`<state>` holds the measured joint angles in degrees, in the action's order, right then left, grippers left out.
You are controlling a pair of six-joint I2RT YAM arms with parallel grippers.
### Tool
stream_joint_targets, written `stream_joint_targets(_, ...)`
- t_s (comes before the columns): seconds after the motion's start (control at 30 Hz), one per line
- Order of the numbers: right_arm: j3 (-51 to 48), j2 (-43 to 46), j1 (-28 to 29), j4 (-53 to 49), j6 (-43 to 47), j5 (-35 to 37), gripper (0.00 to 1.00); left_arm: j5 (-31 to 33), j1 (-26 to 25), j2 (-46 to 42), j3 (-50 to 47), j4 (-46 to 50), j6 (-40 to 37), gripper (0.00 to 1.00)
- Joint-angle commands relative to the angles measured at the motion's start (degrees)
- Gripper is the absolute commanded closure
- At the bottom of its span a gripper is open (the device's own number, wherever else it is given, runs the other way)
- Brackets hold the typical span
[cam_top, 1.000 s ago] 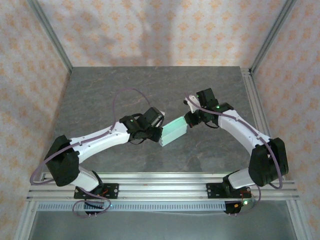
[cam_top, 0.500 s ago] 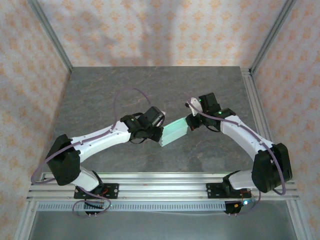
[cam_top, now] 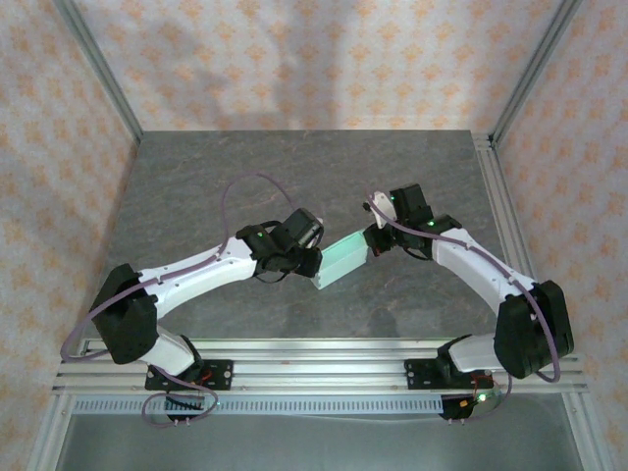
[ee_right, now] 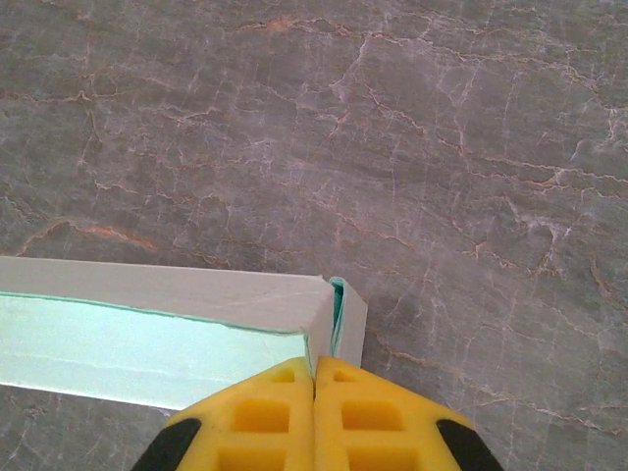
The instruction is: Fold the paper box
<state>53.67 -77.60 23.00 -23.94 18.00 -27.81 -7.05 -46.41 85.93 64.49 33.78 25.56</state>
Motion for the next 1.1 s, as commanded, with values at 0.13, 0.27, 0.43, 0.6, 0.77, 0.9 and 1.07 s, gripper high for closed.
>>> stream_joint_targets(0.13, -0.3, 0.9, 0.4, 0.3, -0.5, 0.7, 1.0, -0.2, -0.1, -1.3, 2.6, 3.4, 2.0, 0.83)
stream_joint_targets(0.27, -0.2, 0.7, 0.5, 0.3, -0.7, 1.4, 1.0, -0.3, -0.1, -2.0, 2.3, 3.5, 3.1, 0.74)
stream_joint_targets(0.43, 0.0, 0.3, 0.5, 0.8, -1.3, 2.0, 1.0, -0.1, -0.1, -3.0, 2.0, 3.8, 4.1, 0.74)
stream_joint_targets(0.6, 0.3, -0.1, 0.6, 0.8, -1.4, 2.0, 1.0, 0.2, -0.1, -3.2, 2.2, 4.7, 4.1, 0.78)
stream_joint_targets(0.77, 0.4, -0.1, 0.6, 0.8, -1.5, 2.2, 1.0, 0.4, -0.1, -3.4, 2.0, 4.9, 4.4, 0.78)
stream_joint_targets(0.9, 0.5, -0.2, 0.6, 0.7, -1.6, 2.4, 1.0, 0.3, -0.2, -3.6, 1.8, 4.8, 4.7, 0.81)
stream_joint_targets(1.07, 0.5, -0.4, 0.6, 0.7, -1.9, 2.5, 1.0, -0.3, -0.2, -3.7, 1.8, 4.5, 4.7, 0.89)
